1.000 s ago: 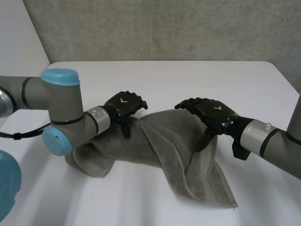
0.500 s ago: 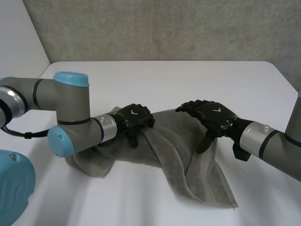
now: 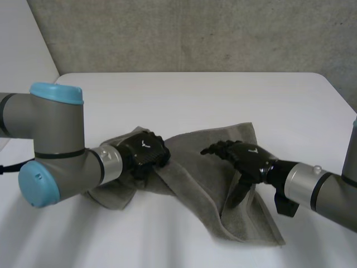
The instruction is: Fold the towel.
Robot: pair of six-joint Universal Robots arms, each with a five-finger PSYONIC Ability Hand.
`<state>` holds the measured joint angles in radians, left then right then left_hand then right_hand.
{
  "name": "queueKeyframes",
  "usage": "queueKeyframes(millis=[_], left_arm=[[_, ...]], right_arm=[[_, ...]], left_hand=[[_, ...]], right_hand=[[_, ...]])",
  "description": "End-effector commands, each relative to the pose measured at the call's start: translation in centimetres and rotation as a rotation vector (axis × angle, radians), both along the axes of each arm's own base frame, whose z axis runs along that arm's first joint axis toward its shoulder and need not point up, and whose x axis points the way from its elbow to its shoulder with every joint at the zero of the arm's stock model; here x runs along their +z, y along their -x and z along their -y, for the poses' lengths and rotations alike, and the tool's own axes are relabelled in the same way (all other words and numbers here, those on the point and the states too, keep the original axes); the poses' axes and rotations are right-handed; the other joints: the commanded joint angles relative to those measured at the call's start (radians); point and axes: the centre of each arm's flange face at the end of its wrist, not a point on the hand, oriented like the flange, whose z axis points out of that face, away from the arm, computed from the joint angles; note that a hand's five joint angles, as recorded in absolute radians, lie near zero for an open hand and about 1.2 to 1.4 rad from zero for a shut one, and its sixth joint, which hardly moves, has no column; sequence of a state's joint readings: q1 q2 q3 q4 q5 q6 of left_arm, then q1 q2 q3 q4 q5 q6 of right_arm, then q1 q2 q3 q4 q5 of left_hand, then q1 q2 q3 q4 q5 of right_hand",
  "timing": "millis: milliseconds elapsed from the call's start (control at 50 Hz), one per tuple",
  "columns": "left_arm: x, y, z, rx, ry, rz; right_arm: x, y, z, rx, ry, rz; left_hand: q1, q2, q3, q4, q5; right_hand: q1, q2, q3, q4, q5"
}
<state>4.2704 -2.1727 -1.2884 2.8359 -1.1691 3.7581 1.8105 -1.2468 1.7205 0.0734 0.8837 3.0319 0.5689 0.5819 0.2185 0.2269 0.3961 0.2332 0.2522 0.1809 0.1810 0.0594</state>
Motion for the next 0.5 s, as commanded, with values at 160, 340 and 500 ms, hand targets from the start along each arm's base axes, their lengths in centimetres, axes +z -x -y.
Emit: queueKeyframes(millis=[160, 340, 500], left_arm=[[0.6, -2.2, -3.7, 0.01, -0.056, 0.022], [2.3, -5.1, -3.9, 0.087, -0.039, 0.008], [2.6, -6.3, -4.6, 0.12, -0.04, 0.006]], right_arm=[[-2.1, -0.6, -2.8, -0.003, -0.116, 0.035], [-2.6, -1.6, -3.8, 0.029, -0.078, -0.014], [-3.2, -2.2, -4.4, 0.084, -0.04, -0.062]], left_hand=[[-0.003, -0.016, -0.044, -0.052, -0.005], [-0.003, -0.016, -0.044, -0.052, -0.005], [-0.009, -0.022, -0.044, -0.052, -0.011]], right_hand=[[-0.059, -0.078, -0.006, -0.006, -0.059], [-0.059, -0.078, -0.006, -0.006, -0.059], [-0.059, -0.078, -0.006, -0.006, -0.059]])
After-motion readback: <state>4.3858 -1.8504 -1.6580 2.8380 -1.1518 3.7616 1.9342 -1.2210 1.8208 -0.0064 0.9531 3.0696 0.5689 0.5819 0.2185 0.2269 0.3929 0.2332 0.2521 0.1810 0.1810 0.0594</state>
